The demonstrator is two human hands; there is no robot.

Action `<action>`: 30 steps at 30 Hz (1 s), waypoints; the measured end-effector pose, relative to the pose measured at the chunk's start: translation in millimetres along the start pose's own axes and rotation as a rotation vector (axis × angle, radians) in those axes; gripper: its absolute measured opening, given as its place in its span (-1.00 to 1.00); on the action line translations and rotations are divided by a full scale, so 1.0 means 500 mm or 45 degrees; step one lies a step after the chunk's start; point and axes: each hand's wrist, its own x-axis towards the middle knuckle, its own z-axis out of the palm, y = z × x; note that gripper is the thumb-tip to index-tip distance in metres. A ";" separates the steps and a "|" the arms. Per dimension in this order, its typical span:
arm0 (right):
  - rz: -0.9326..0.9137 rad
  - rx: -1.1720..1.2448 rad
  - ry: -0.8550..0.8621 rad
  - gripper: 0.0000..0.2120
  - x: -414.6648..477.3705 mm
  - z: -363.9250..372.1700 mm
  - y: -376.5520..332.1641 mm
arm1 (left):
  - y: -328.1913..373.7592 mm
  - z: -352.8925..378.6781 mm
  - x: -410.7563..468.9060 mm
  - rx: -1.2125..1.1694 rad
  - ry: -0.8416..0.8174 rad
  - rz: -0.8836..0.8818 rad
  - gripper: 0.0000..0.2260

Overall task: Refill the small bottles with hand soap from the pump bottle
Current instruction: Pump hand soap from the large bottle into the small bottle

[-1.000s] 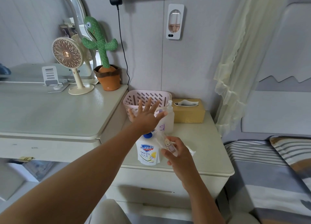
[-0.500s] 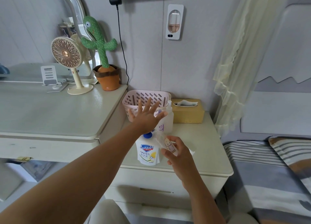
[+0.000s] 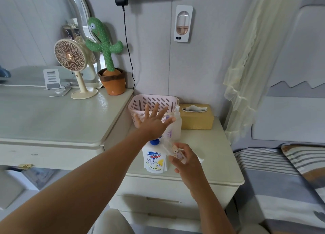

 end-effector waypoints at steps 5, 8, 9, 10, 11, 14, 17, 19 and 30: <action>0.029 0.017 0.007 -0.70 -0.003 0.006 0.006 | -0.001 0.011 -0.006 -0.058 -0.054 -0.048 -0.38; 0.027 0.013 0.007 -0.70 -0.004 0.004 0.003 | 0.002 0.004 -0.007 -0.017 -0.043 -0.032 -0.38; 0.025 0.012 0.009 -0.70 -0.004 0.004 0.002 | 0.004 -0.001 -0.006 0.012 -0.032 -0.016 -0.39; 0.019 0.012 0.011 -0.71 -0.004 0.003 0.000 | 0.005 -0.006 -0.004 0.055 -0.019 0.009 -0.39; 0.010 0.011 0.014 -0.71 -0.003 0.002 -0.001 | 0.006 -0.008 -0.002 0.093 -0.011 0.037 -0.40; 0.001 0.025 0.011 -0.71 -0.003 0.002 -0.001 | 0.005 -0.007 -0.003 0.029 -0.015 0.026 -0.40; 0.019 0.019 0.018 -0.70 -0.002 0.007 0.006 | -0.004 0.007 -0.005 -0.075 -0.035 -0.029 -0.38; 0.031 0.009 0.030 -0.70 -0.004 0.011 0.009 | -0.003 0.010 -0.010 -0.084 -0.072 -0.062 -0.39; -0.013 0.009 0.022 -0.70 -0.002 0.004 0.001 | 0.028 -0.033 -0.038 0.117 -0.069 0.113 -0.50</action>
